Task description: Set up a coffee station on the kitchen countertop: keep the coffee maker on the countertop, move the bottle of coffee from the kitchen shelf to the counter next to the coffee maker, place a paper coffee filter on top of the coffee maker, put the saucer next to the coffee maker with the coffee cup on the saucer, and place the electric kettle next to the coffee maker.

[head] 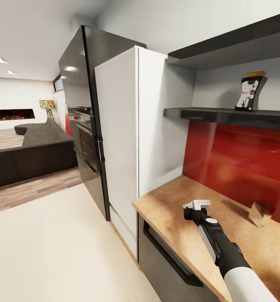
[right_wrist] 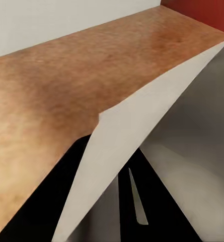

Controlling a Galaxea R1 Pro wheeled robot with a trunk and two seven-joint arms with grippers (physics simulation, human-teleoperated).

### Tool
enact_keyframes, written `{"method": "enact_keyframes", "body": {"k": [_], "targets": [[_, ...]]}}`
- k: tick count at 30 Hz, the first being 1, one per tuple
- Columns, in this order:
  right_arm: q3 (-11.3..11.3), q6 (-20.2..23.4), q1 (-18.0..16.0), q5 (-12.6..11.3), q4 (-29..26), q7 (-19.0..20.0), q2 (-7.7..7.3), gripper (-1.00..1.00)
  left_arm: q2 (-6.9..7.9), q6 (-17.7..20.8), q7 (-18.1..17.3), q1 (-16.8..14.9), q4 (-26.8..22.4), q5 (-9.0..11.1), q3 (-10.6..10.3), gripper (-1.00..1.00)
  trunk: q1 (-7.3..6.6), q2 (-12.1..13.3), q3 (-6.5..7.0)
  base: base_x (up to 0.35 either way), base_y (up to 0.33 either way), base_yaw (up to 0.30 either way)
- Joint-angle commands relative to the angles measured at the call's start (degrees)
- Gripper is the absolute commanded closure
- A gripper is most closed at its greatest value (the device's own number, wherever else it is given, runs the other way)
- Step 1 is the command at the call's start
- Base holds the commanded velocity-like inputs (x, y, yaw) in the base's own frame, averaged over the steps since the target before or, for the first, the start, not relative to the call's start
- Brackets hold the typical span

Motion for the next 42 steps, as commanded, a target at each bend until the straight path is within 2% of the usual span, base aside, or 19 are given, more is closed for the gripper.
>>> {"method": "enact_keyframes", "body": {"k": [1,17,27,42], "targets": [[0.0,0.3,0.0,-0.1,-0.1,0.1,0.00,1.00,-0.03,-0.2,-0.1,0.0,0.0,0.2,0.4,-1.00,-0.01,0.0,-0.03,-0.305,0.193,-0.157],[0.0,0.3,0.0,-0.1,-0.1,0.1,0.00,1.00,-0.03,-0.2,-0.1,0.0,0.0,0.2,0.4,-1.00,-0.01,0.0,-0.03,-0.286,0.230,-0.084],[0.0,0.3,0.0,-0.1,-0.1,0.1,0.00,1.00,-0.12,-0.2,-0.1,0.0,0.0,0.2,0.3,-1.00,-0.01,0.0,-0.03,-0.231,0.246,-0.260],[0.0,0.3,0.0,-0.1,0.0,0.1,0.09,1.00,-0.09,-0.2,-0.2,0.0,-0.2,0.3,0.3,-1.00,-0.01,0.0,-0.03,-0.021,0.022,-0.290]]}}
